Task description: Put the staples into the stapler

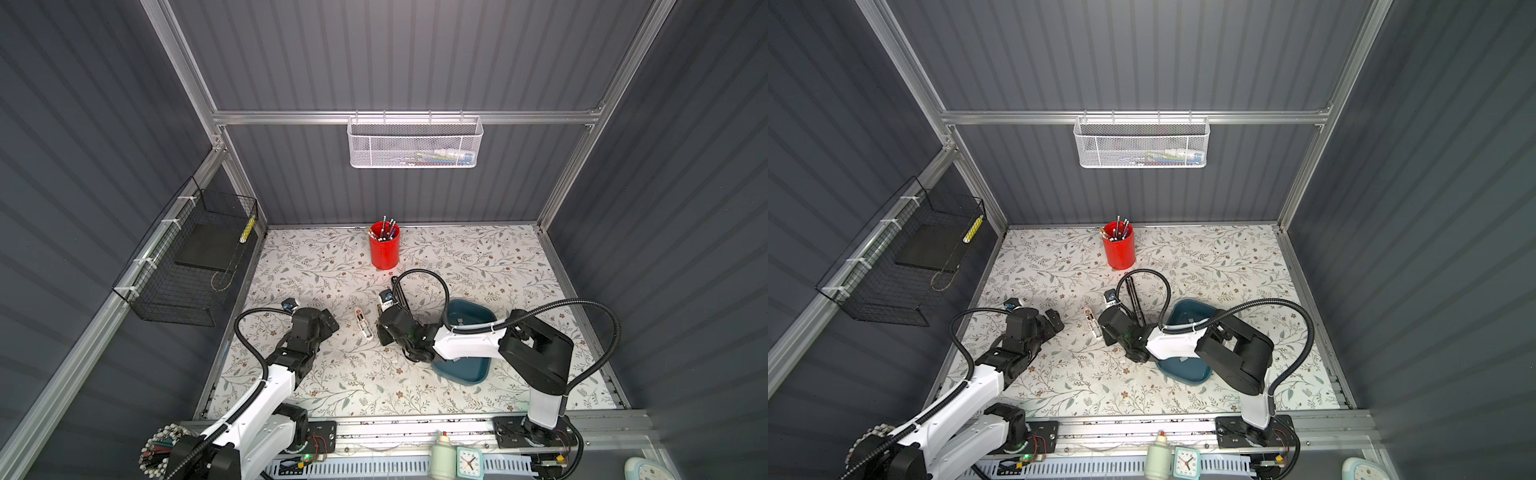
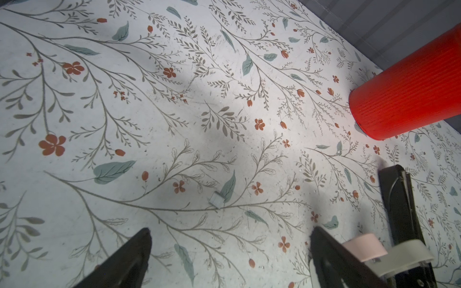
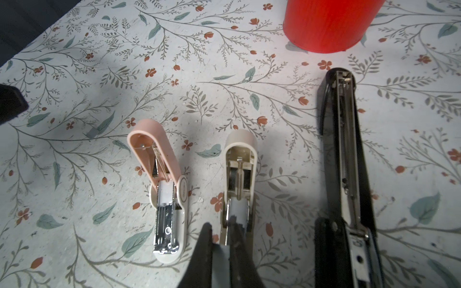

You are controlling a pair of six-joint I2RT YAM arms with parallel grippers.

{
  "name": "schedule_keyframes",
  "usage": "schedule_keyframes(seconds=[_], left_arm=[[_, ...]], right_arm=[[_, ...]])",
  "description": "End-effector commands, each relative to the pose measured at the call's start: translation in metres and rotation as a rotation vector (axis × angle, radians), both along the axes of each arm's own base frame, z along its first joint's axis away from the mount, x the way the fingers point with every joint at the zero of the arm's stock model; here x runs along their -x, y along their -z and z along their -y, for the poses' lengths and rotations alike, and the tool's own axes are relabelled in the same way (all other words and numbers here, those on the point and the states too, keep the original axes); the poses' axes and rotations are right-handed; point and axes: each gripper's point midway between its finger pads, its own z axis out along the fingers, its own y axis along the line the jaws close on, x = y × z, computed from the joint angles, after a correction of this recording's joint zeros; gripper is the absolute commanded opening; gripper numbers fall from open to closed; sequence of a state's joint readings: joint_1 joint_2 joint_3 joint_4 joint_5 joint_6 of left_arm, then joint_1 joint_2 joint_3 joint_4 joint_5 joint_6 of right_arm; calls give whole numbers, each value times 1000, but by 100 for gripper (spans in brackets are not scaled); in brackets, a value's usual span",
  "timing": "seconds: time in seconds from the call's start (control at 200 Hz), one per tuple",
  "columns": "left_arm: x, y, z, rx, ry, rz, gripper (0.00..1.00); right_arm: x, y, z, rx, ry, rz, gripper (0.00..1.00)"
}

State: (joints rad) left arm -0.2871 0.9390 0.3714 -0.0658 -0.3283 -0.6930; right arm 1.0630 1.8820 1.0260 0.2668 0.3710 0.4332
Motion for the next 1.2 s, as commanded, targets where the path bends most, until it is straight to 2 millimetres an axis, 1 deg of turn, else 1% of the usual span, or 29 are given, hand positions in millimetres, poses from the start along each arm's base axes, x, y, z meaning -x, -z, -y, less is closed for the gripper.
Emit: schedule_keyframes(seconds=[0.0,0.27,1.196], left_arm=[[-6,-10,2,16,-4,23,100],[-7,-9,2,13,-5,21,100],[-7,-9,2,13,-6,21,100]], right_arm=[[-6,0,-2,0,15,18,9],[-11,10,3,7,33,-2,9],[-15,17,2,19,40,-29,8]])
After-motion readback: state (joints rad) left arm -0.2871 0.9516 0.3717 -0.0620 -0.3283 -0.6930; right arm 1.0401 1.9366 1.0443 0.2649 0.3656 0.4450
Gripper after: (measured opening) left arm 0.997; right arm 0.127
